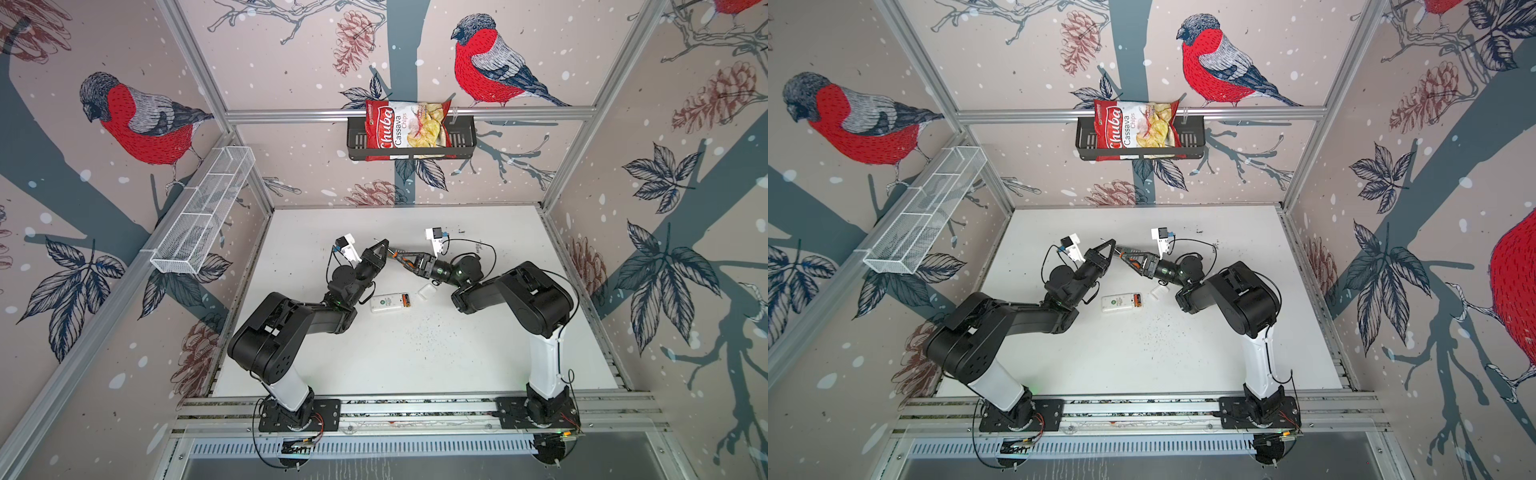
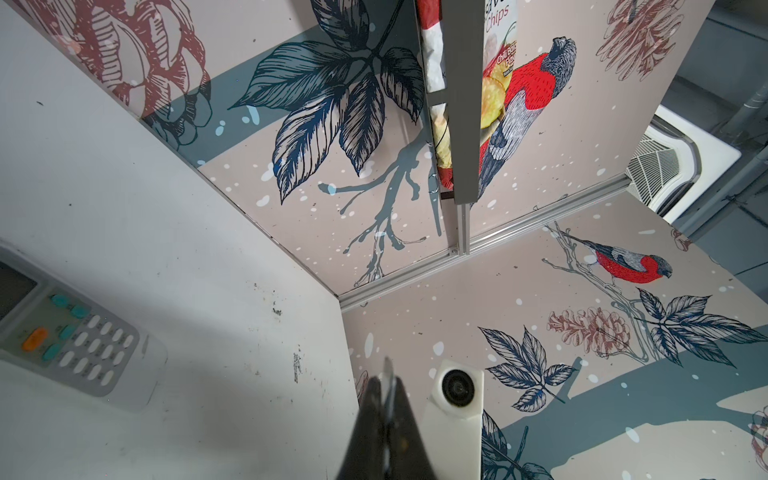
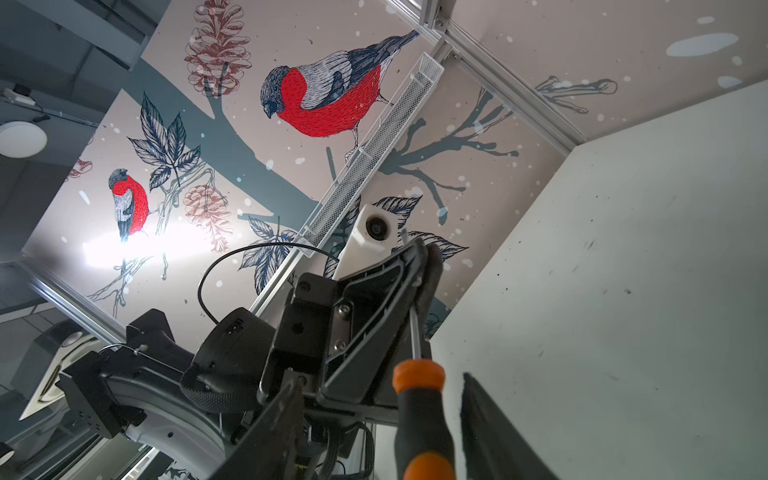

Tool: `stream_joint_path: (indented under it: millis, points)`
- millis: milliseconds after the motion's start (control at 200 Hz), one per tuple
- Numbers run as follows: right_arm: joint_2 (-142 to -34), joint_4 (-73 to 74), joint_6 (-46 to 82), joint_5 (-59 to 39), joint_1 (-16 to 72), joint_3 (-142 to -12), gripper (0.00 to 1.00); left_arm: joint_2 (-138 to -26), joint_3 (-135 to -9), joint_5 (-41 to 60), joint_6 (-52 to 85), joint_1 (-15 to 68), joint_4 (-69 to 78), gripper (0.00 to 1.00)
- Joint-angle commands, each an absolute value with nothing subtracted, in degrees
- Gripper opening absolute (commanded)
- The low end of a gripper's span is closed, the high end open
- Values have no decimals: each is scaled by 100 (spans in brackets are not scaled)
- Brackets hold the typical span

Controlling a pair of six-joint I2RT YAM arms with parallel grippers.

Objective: Unload the batteries from the remote control
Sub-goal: 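Raise the screwdriver with the right gripper while the left gripper draws back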

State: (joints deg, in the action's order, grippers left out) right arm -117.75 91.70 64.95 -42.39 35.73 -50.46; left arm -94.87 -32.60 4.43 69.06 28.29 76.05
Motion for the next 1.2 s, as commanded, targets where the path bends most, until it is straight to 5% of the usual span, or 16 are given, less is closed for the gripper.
stream_joint_path:
  millis: [0, 300, 725, 1031, 1131, 1196]
  points:
    - [-11812, 9816, 6601, -4016, 3603, -5036, 49, -9548, -3225, 375, 6934, 2829, 8109, 0]
    - [-11926, 9854, 6689, -3969, 3630, -5132, 50, -9638, -3224, 313, 6944, 2825, 8191, 0]
    - [-12086, 9958, 6875, -3912, 3566, -5250, 0, -9696, -3230, 371, 6979, 2826, 8262, 0]
    - [-11877, 9715, 6694, -3972, 3438, -5145, 0, -9772, -3151, 548, 6981, 2827, 8390, 0]
    - [-11685, 9187, 6434, -4123, 3360, -5073, 0, -9624, -3164, 703, 6672, 2828, 8274, 62]
    - [-11445, 8667, 6108, -4223, 3297, -4951, 0, -9295, -3155, 644, 6341, 2829, 7813, 94]
